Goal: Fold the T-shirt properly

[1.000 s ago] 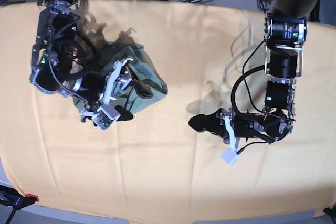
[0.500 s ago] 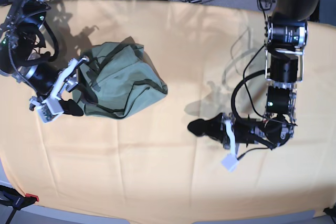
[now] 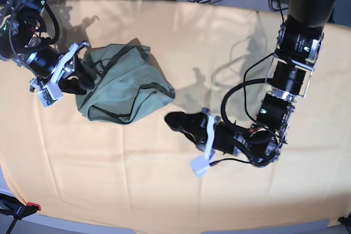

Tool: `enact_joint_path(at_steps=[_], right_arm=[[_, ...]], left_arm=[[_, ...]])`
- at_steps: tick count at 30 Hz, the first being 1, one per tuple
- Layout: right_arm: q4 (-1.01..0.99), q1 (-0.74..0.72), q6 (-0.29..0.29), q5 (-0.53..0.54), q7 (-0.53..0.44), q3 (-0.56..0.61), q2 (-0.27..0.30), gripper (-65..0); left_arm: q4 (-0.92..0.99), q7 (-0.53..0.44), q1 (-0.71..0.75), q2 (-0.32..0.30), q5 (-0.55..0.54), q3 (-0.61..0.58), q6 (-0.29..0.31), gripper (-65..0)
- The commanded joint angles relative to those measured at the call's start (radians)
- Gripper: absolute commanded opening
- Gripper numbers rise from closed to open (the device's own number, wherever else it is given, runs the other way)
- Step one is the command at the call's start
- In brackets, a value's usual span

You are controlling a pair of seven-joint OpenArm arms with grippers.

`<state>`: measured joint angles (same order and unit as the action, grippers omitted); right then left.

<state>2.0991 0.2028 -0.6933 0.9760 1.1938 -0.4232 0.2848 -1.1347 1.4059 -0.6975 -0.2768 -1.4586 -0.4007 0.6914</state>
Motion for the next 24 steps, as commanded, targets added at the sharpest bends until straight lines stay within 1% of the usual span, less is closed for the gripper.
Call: enact_joint_path(at_steps=[1, 2, 3, 8, 10, 13, 15, 17, 18, 24], right_arm=[[0.015, 0.003, -0.005, 0.023, -0.021, -0.005, 0.012, -38.7], [0.015, 0.018, -0.005, 0.023, -0.021, -0.005, 0.011, -34.6], [0.015, 0.032, -0.005, 0.022, -0.021, -0.003, 0.011, -32.8], [0.001, 0.089, -0.005, 0.011, -0.030, -0.002, 0.012, -32.9], [-0.016, 0.088, -0.005, -0.044, -0.065, -0.002, 0.012, -32.9], [-0.057, 0.088, -0.005, -0.159, -0.170, -0.002, 0.011, -32.9], [-0.090, 0.087, -0.005, -0.187, -0.197, -0.002, 0.011, -32.9], [-0.111, 0.089, -0.005, -0.190, -0.193, 0.006, 0.011, -32.9], [-0.112, 0.089, -0.005, -0.185, -0.174, 0.013, 0.011, -32.9], [-0.112, 0.089, -0.005, -0.035, -0.058, 0.026, 0.011, -32.9]], left_arm=[[-0.042, -0.010, -0.037, -0.003, -0.025, -0.008, 0.007, -65.0], [-0.067, -0.010, -0.037, -0.003, -0.025, -0.021, 0.007, -65.0], [-0.086, -0.010, -0.037, -0.003, -0.025, -0.024, 0.007, -65.0], [-0.108, -0.010, -0.043, -0.003, -0.025, -0.023, 0.007, -65.0], [-0.108, -0.010, -0.043, -0.003, -0.025, -0.023, 0.007, -65.0], [-0.108, -0.010, -0.042, -0.004, -0.025, -0.023, 0.007, -65.0], [-0.108, -0.010, -0.042, -0.003, -0.025, -0.023, 0.007, -65.0], [-0.108, -0.010, -0.043, -0.003, -0.025, -0.023, 0.007, -65.0], [-0.108, -0.010, -0.042, -0.003, -0.025, -0.023, 0.007, -65.0], [-0.108, -0.010, -0.042, -0.005, -0.025, -0.023, 0.007, -65.0]])
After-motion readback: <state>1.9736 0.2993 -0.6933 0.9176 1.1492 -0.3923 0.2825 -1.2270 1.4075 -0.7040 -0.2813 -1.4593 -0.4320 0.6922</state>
